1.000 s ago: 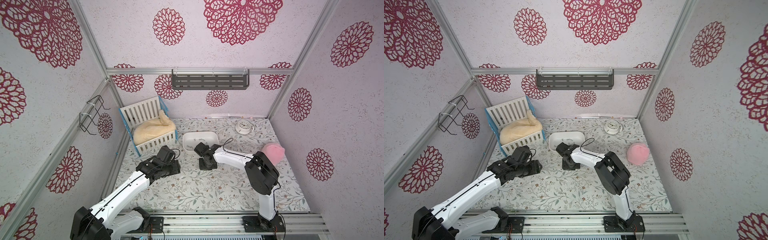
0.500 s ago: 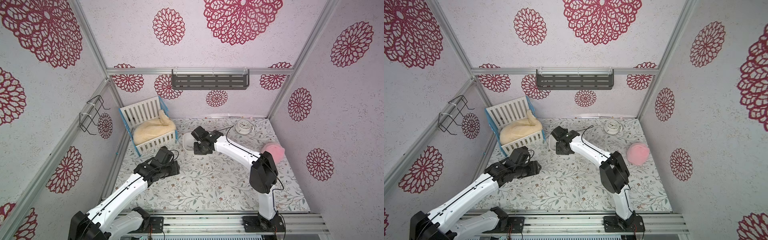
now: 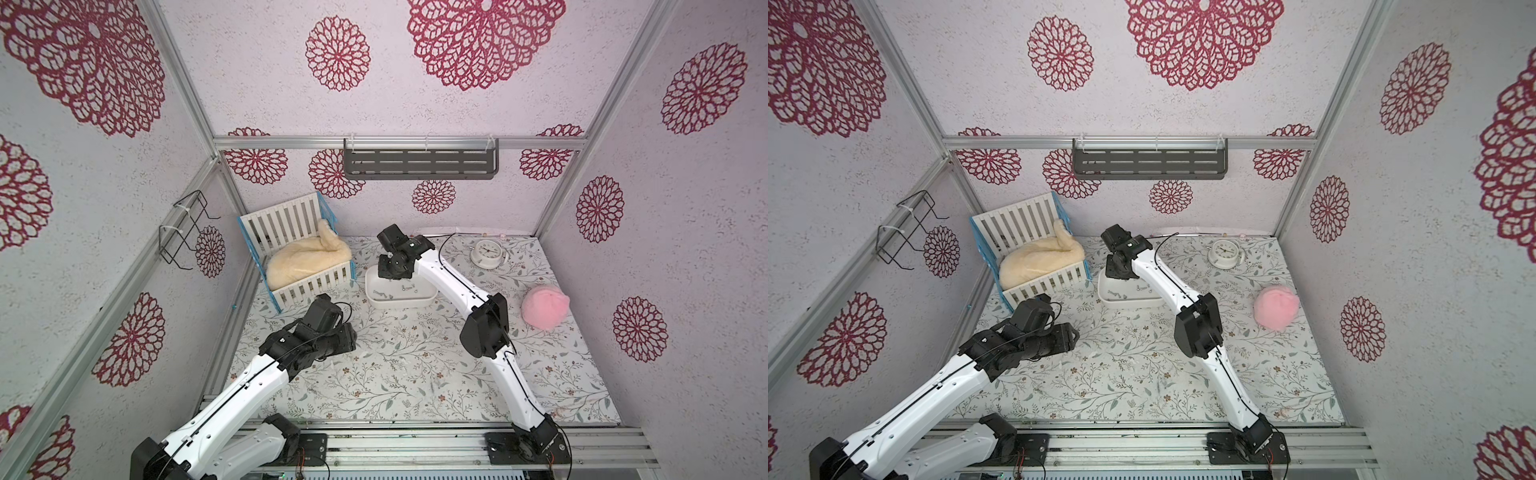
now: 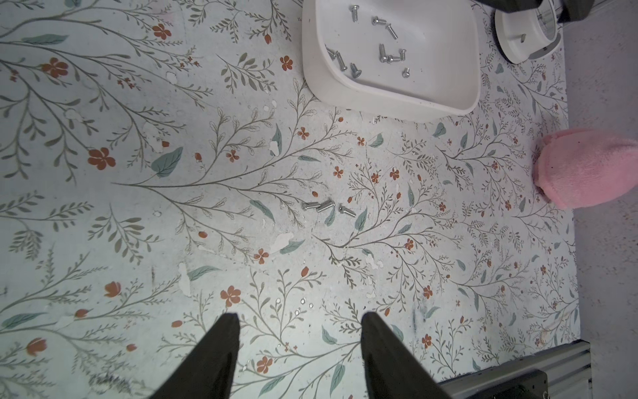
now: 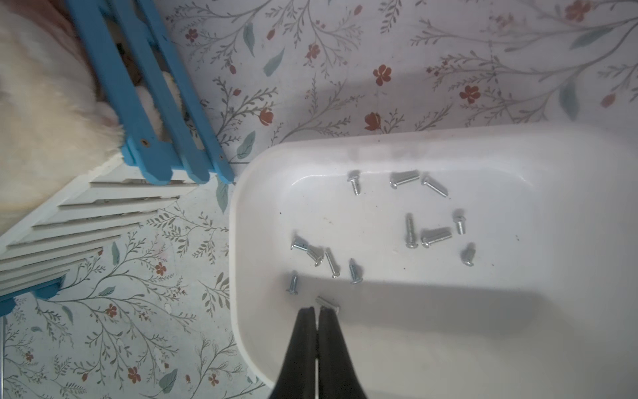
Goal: Put the screws on the desktop into the storage box
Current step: Place the screw in the storage box.
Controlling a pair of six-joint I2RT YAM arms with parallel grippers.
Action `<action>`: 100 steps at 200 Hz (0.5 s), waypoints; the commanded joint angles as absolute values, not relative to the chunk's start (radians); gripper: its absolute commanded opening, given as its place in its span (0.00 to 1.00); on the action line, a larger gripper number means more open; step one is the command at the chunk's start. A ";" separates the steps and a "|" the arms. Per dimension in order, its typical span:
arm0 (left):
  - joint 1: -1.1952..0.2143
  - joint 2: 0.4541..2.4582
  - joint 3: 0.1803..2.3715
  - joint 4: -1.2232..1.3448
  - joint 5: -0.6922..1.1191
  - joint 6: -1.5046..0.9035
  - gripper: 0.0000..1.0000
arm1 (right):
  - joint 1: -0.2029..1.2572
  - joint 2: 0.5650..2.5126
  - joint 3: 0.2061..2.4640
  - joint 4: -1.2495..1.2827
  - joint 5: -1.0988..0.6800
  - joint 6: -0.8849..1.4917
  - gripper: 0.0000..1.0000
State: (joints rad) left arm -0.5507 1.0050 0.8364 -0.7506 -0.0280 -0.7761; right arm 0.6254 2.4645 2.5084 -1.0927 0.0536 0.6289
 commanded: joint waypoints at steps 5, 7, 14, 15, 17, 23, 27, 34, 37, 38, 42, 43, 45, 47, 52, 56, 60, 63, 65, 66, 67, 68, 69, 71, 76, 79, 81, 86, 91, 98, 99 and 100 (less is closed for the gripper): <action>-0.542 0.982 0.837 -0.786 -0.047 -0.773 0.62 | 0.606 2.478 2.545 -1.056 -0.012 0.659 0.00; -0.541 0.981 0.836 -0.786 -0.046 -0.773 0.62 | 0.606 2.481 2.544 -1.052 -0.015 0.661 0.00; -0.541 0.977 0.836 -0.789 -0.048 -0.775 0.62 | 0.604 2.489 2.546 -1.042 -0.027 0.666 0.00; -0.541 0.977 0.836 -0.789 -0.049 -0.775 0.62 | 0.604 2.490 2.545 -1.040 -0.028 0.668 0.00; -0.541 0.976 0.836 -0.790 -0.048 -0.775 0.62 | 0.603 2.493 2.545 -1.037 -0.032 0.669 0.00; -0.540 0.974 0.836 -0.793 -0.048 -0.775 0.62 | 0.603 2.500 2.545 -1.029 -0.041 0.676 0.00; -0.540 0.973 0.835 -0.794 -0.049 -0.775 0.62 | 0.603 2.504 2.545 -1.023 -0.049 0.679 0.00; -0.540 0.972 0.834 -0.795 -0.049 -0.776 0.62 | 0.604 2.513 2.545 -1.014 -0.060 0.685 0.00; -0.540 0.971 0.833 -0.795 -0.048 -0.776 0.62 | 0.604 2.517 2.545 -1.010 -0.064 0.689 0.00; -0.540 0.970 0.833 -0.797 -0.049 -0.776 0.62 | 0.603 2.518 2.545 -1.009 -0.065 0.689 0.00; -0.540 0.969 0.833 -0.797 -0.048 -0.776 0.62 | 0.603 2.523 2.545 -1.004 -0.071 0.692 0.00; -0.539 0.967 0.833 -0.796 -0.048 -0.776 0.62 | 0.603 2.525 2.545 -1.003 -0.072 0.693 0.00; -0.539 0.968 0.833 -0.798 -0.049 -0.776 0.62 | 0.603 2.527 2.545 -1.000 -0.074 0.694 0.00; -0.540 0.968 0.832 -0.798 -0.048 -0.777 0.62 | 0.603 2.529 2.545 -0.998 -0.076 0.697 0.00; -0.540 0.966 0.831 -0.800 -0.049 -0.778 0.62 | 0.604 2.536 2.545 -0.993 -0.082 0.701 0.00; -0.540 0.965 0.830 -0.800 -0.048 -0.779 0.62 | 0.604 2.540 2.545 -0.989 -0.085 0.703 0.00; -0.540 0.963 0.829 -0.801 -0.049 -0.779 0.62 | 0.604 2.545 2.545 -0.984 -0.087 0.706 0.00; -0.539 0.962 0.828 -0.801 -0.048 -0.781 0.62 | 0.604 2.547 2.545 -0.982 -0.089 0.708 0.00; -0.539 0.962 0.827 -0.802 -0.049 -0.781 0.62 | 0.604 2.551 2.545 -0.979 -0.090 0.710 0.00; -0.540 0.961 0.827 -0.803 -0.048 -0.782 0.62 | 0.604 2.552 2.545 -0.979 -0.090 0.711 0.00; -0.539 0.961 0.827 -0.803 -0.049 -0.782 0.62 | 0.604 2.554 2.545 -0.979 -0.091 0.711 0.00; -0.539 0.960 0.827 -0.803 -0.049 -0.782 0.62 | 0.604 2.555 2.545 -0.978 -0.092 0.712 0.00; -0.540 0.960 0.827 -0.804 -0.048 -0.782 0.62 | 0.604 2.556 2.545 -0.978 -0.093 0.713 0.00; -0.540 0.959 0.826 -0.804 -0.048 -0.782 0.62 | 0.605 2.559 2.545 -0.976 -0.094 0.715 0.00; -0.539 0.957 0.824 -0.806 -0.047 -0.785 0.62 | 0.604 2.565 2.545 -0.972 -0.096 0.718 0.00; -0.540 0.955 0.824 -0.807 -0.049 -0.786 0.62 | 0.604 2.568 2.545 -0.969 -0.098 0.722 0.00; -0.540 0.954 0.824 -0.808 -0.048 -0.786 0.62 | 0.604 2.571 2.545 -0.967 -0.099 0.724 0.00; -0.540 0.951 0.822 -0.810 -0.050 -0.787 0.62 | 0.604 2.576 2.545 -0.963 -0.102 0.728 0.00; -0.539 0.947 0.820 -0.811 -0.051 -0.788 0.62 | 0.604 2.582 2.545 -0.960 -0.104 0.733 0.00; -0.539 0.941 0.818 -0.814 -0.053 -0.791 0.62 | 0.604 2.590 2.545 -0.954 -0.107 0.739 0.00; -0.539 0.941 0.818 -0.814 -0.053 -0.791 0.62 | 0.604 2.591 2.545 -0.953 -0.107 0.740 0.00; -0.539 0.940 0.818 -0.814 -0.053 -0.791 0.62 | 0.604 2.592 2.545 -0.952 -0.107 0.740 0.00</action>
